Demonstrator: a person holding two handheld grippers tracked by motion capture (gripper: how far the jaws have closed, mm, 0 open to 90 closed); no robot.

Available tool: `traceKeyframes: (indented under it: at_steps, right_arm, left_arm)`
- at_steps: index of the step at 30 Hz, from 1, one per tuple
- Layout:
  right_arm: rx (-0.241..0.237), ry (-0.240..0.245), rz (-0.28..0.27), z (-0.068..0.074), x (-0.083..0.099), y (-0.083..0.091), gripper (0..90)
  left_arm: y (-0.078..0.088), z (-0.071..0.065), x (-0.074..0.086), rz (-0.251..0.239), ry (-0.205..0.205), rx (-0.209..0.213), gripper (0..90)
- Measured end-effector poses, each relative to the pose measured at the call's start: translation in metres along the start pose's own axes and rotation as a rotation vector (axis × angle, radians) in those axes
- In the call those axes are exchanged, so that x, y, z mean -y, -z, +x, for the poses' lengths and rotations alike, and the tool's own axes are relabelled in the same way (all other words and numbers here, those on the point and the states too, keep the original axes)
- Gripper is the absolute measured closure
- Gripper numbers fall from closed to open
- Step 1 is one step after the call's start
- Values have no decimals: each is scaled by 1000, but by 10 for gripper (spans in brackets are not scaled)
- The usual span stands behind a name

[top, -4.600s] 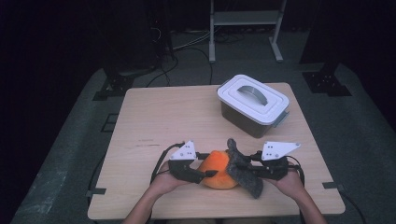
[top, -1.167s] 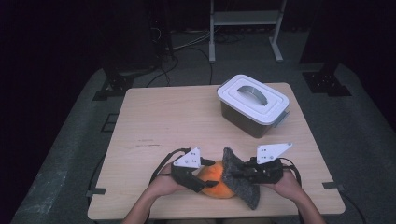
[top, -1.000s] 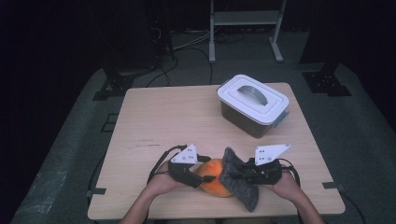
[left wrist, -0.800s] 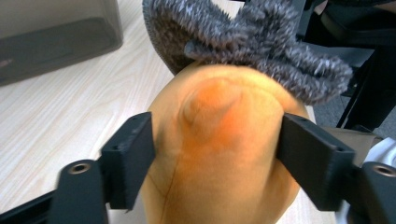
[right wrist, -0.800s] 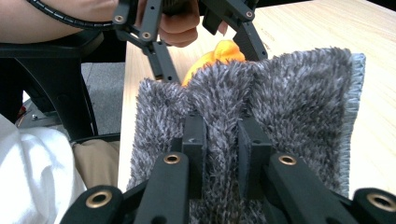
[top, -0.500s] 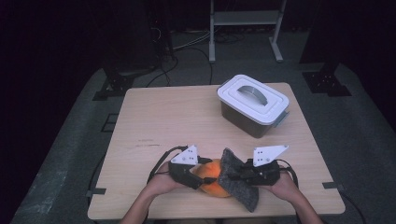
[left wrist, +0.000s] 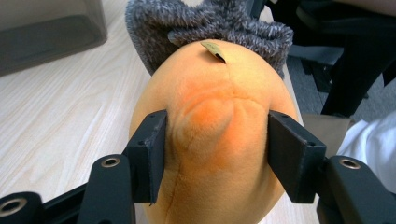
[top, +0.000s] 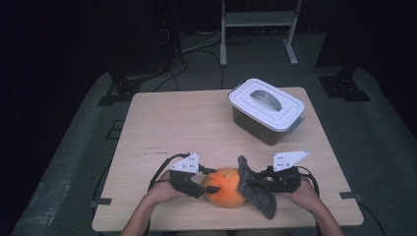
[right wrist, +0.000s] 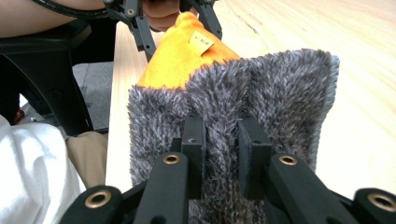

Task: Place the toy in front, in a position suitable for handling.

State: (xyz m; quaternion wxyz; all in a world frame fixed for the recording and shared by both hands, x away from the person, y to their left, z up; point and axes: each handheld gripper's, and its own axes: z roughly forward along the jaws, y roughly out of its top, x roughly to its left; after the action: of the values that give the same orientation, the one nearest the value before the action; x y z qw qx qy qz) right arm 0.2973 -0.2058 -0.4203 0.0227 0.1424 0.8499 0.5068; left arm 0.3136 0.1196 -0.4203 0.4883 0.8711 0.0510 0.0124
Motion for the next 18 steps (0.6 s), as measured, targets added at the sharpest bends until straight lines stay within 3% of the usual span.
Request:
traceKeyframes:
  at_steps: [6, 15, 17, 18]
  right_arm:
    - [-1, 20, -22, 3, -6, -2, 745]
    - [11, -36, 41, -10, 11, 5, 745]
    - [14, -40, 34, -11, 11, 7, 745]
    - [16, -44, -10, -11, 8, 10, 745]
  left_arm:
    - [3, 1, 3, -3, 2, 9, 422]
    - [2, 1, 4, -12, 2, 16, 421]
    - [2, 1, 5, -12, 3, 18, 419]
    - [2, 1, 5, -13, 5, 20, 419]
